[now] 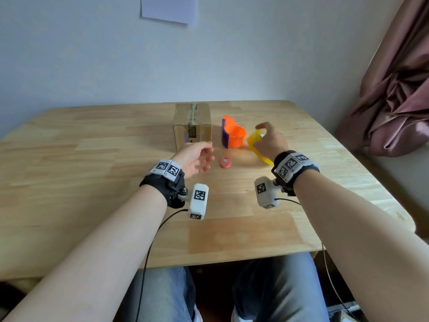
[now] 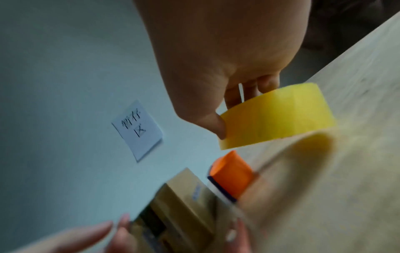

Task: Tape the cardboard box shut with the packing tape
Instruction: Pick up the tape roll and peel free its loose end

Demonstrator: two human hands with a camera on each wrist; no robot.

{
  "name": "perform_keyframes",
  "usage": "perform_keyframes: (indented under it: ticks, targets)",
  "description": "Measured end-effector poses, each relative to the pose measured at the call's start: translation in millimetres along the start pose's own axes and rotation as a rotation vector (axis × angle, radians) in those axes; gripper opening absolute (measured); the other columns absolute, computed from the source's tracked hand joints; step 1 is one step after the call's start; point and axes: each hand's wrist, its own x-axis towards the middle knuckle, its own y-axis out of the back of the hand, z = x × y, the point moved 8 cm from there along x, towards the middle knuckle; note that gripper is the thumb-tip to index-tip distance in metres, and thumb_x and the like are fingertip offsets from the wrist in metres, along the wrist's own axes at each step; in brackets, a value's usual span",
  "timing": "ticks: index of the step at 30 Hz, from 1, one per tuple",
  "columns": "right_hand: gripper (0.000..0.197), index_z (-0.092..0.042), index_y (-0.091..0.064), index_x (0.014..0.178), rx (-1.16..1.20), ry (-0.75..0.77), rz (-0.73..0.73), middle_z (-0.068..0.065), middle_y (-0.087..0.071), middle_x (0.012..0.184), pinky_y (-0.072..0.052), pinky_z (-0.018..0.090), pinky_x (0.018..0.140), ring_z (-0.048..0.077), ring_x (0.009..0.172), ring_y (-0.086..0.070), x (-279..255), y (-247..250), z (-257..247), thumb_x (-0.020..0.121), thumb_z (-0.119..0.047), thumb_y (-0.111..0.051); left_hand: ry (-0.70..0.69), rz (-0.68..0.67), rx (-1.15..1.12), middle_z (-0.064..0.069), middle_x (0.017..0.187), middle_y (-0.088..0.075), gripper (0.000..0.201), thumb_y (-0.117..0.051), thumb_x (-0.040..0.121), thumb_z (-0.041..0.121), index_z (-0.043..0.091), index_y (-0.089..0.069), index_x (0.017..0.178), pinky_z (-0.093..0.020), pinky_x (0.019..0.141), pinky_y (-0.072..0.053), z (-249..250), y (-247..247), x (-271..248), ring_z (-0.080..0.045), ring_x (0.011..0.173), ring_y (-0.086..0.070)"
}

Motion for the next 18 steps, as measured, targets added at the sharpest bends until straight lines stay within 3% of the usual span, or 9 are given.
perform_keyframes:
  ticks: [4,7,9,13,16,18]
  targets:
    - [0.041,-0.030,-0.062,0.120,0.416,0.100,0.014,0.006,-0.063,0.092,-0.045,0.028,0.060,0.020,0.074,-0.060,-1.7,-1.2,-47.6,0.082,-0.016,-0.064,-0.118,-0.001,0.037,-0.002,0.099,-0.072,0.025,-0.068,0.098,0.025,0.015,-0.072,0.121,-0.033,0.069,-0.053,16.9,-4.2,-4.8,-0.021,0.091,-0.068]
    - [0.038,-0.032,-0.065,0.114,0.589,0.182,-0.118,0.015,-0.068,0.093,-0.046,0.027,0.055,0.021,0.072,-0.060,-9.1,-18.6,-79.0,0.082,-0.014,-0.073,-0.249,0.044,0.077,-0.004,0.112,-0.078,0.035,-0.071,0.093,0.044,0.018,-0.076,0.117,-0.036,0.077,-0.053,29.7,-2.3,-3.1,-0.020,0.098,-0.070]
    - [0.039,-0.029,-0.066,0.120,0.648,0.209,-0.260,0.014,-0.069,0.092,-0.045,0.027,0.049,0.020,0.066,-0.059,-16.6,-38.2,-93.4,0.085,-0.013,-0.073,-0.344,0.075,0.115,-0.002,0.114,-0.079,0.039,-0.070,0.090,0.054,0.022,-0.078,0.111,-0.033,0.076,-0.053,36.8,3.2,-3.9,-0.016,0.100,-0.072]
    - [0.045,-0.023,-0.061,0.138,0.597,0.256,-0.443,0.005,-0.072,0.082,-0.054,0.036,0.052,0.024,0.066,-0.069,-28.4,-66.8,-102.2,0.095,-0.019,-0.071,-0.434,0.164,0.119,-0.002,0.093,-0.078,0.025,-0.071,0.093,0.043,0.020,-0.081,0.094,-0.027,0.072,-0.054,36.3,29.7,-0.9,-0.015,0.081,-0.071]
    - [0.051,-0.027,-0.056,0.145,0.412,0.310,-0.450,0.003,-0.073,0.086,-0.060,0.042,0.058,0.026,0.073,-0.073,-26.2,-79.1,-104.8,0.096,-0.031,-0.070,-0.455,0.217,0.153,-0.010,0.088,-0.067,0.028,-0.073,0.089,0.033,0.007,-0.081,0.093,-0.028,0.068,-0.049,26.8,46.8,2.8,-0.019,0.080,-0.060]
    - [0.052,-0.029,-0.056,0.144,0.272,0.391,-0.402,0.002,-0.069,0.091,-0.061,0.039,0.054,0.021,0.070,-0.069,-19.7,-85.3,-109.3,0.095,-0.037,-0.071,-0.456,0.239,0.164,-0.010,0.086,-0.064,0.028,-0.075,0.085,0.030,0.004,-0.081,0.092,-0.024,0.063,-0.049,21.3,53.3,7.6,-0.018,0.078,-0.059]
